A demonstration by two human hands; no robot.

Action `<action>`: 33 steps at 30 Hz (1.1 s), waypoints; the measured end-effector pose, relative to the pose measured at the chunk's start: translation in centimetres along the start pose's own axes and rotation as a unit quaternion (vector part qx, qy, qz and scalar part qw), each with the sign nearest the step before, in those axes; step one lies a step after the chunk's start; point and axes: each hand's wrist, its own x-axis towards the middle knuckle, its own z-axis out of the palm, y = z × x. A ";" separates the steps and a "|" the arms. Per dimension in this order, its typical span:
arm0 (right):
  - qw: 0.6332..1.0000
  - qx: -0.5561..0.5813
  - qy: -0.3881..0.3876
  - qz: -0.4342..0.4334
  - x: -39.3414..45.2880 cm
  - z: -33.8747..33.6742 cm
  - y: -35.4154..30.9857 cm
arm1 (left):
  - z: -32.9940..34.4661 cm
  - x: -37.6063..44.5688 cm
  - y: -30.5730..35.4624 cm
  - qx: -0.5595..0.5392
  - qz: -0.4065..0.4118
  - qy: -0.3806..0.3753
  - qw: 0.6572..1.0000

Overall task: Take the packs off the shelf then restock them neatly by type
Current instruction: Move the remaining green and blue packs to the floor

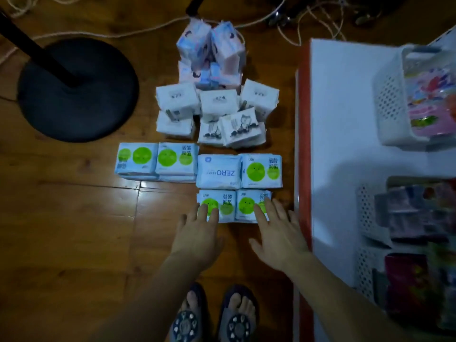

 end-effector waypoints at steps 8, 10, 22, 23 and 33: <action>0.999 -0.004 0.015 0.029 7.3 7.4 0.8 | 8.0 6.6 -2.6 -0.001 0.028 0.015 1.000; 0.999 0.002 0.044 0.026 8.1 8.2 0.8 | 9.0 7.6 -2.8 0.011 0.036 0.027 0.999; 0.998 0.045 0.050 0.002 10.4 9.0 1.8 | 9.7 10.8 -3.4 0.066 0.040 0.066 0.995; 0.998 0.034 0.051 0.002 10.5 9.1 1.8 | 9.8 10.6 -3.5 0.072 0.043 0.066 0.994; 0.996 0.028 0.082 -0.026 7.8 7.7 0.7 | 8.3 7.2 -3.6 -0.037 0.088 0.060 0.994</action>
